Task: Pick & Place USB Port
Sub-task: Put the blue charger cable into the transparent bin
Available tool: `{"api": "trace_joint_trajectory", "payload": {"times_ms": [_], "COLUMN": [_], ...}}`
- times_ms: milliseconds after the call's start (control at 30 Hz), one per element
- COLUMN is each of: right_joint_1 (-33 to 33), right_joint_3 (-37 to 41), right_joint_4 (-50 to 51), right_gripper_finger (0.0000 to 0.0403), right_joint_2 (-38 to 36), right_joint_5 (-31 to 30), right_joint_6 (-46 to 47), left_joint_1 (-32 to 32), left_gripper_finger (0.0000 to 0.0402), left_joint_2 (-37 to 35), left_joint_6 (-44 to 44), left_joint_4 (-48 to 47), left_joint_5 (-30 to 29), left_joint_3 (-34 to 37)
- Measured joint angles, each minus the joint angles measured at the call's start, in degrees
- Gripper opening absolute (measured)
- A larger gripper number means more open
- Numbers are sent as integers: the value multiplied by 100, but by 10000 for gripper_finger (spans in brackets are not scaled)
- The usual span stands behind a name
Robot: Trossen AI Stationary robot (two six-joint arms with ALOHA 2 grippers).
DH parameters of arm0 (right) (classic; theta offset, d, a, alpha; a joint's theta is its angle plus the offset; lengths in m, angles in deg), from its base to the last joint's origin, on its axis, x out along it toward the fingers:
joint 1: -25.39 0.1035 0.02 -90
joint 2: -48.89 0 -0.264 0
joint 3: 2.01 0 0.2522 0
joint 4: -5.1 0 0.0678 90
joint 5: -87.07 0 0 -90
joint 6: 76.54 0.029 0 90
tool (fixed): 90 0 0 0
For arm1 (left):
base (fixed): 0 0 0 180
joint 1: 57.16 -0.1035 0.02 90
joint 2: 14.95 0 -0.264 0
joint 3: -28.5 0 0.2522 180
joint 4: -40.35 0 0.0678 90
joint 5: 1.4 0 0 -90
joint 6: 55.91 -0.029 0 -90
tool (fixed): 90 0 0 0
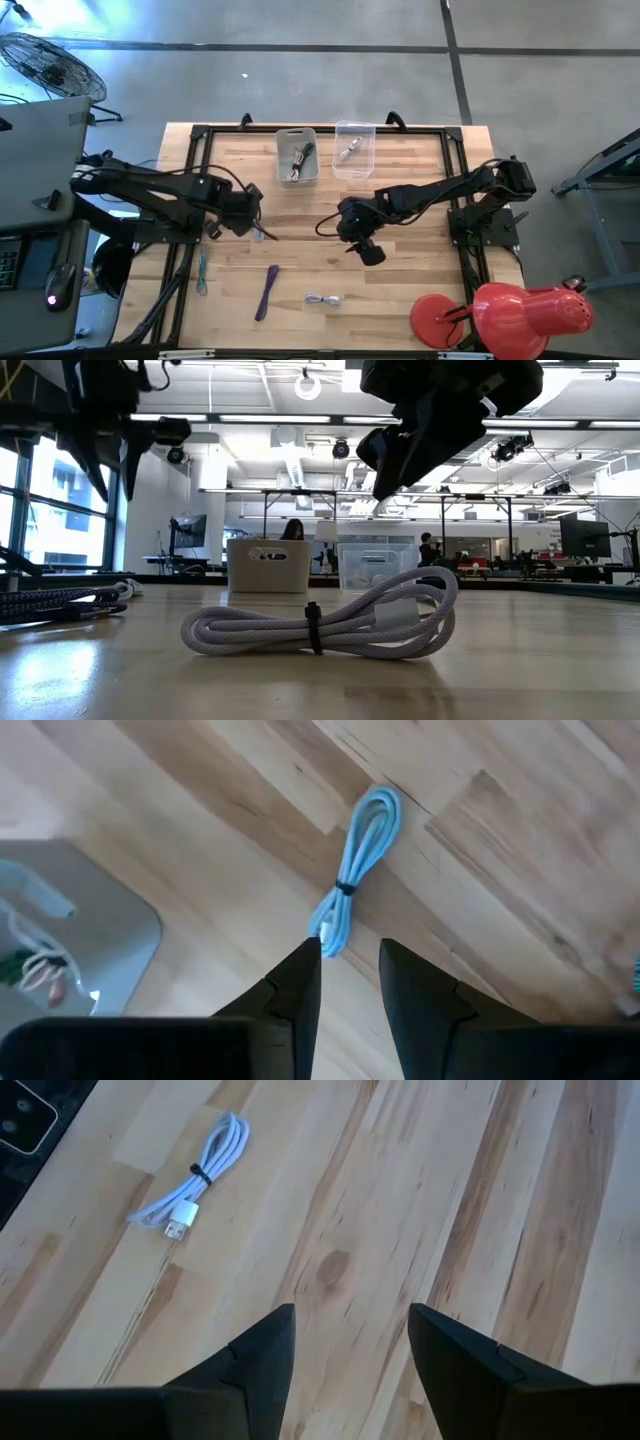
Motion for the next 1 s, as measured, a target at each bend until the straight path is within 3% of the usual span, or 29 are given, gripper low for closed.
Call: {"api": "trace_joint_trajectory", "payload": {"times_ms": [500,1000], "right_joint_1": [0,2], "right_joint_3": [0,0], "right_joint_4": [-533,-589], "right_gripper_finger": [188,188], "right_joint_2": [0,0], "right_joint_5": [30,33], "right_joint_6": [18,46], "left_joint_1": [0,0], "left_gripper_finger": [100,100], "left_joint_2": [344,1266], "left_joint_6": [-278,-514], "left_joint_4": [636,957], "left_joint_5": [-1,-44], "left_joint_3": [393,391]}}
